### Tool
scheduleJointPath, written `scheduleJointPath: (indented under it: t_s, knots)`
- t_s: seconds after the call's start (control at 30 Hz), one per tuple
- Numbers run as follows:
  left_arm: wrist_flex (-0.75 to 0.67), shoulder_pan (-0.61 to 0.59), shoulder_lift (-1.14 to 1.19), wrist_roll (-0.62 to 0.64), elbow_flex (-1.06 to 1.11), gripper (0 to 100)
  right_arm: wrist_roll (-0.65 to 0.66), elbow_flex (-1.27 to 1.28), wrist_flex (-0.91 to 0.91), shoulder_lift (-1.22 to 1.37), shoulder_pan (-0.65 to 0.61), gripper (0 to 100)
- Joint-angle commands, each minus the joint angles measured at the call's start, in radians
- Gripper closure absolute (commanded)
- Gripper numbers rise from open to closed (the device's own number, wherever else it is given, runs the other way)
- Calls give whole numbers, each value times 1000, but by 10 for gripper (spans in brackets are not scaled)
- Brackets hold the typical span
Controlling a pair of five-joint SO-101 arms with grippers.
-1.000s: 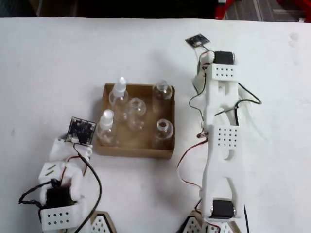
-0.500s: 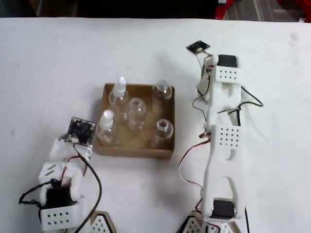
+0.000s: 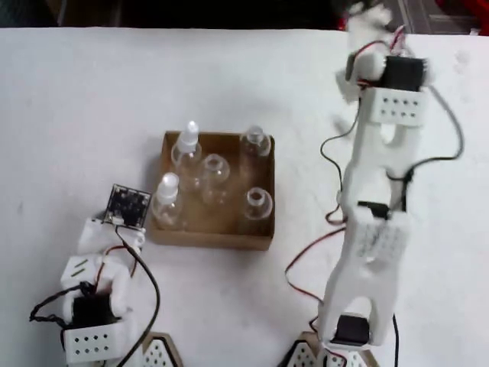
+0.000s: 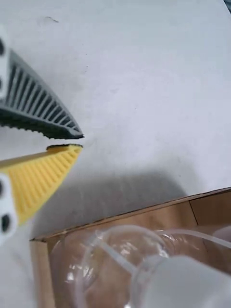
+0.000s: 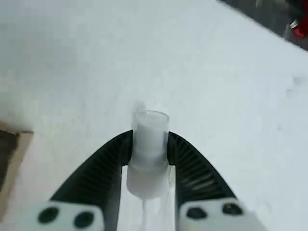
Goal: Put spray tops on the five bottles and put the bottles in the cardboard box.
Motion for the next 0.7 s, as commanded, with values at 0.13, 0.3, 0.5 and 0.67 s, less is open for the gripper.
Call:
scheduleJointPath:
  t_s: [0.13,0.3,0.5,0.67]
  knots:
    - [5,10,-8,-8,-2,979,-198,192,27,-518,-79,983]
    - [5,10,-8,-8,-2,979,-206,368,27,-730,-130,983]
    - [5,8,-8,-8,-2,979,-207,589,24,-972,-263,983]
    - [5,12,-8,-8,-2,979,-207,790,-113,-1084,-361,983]
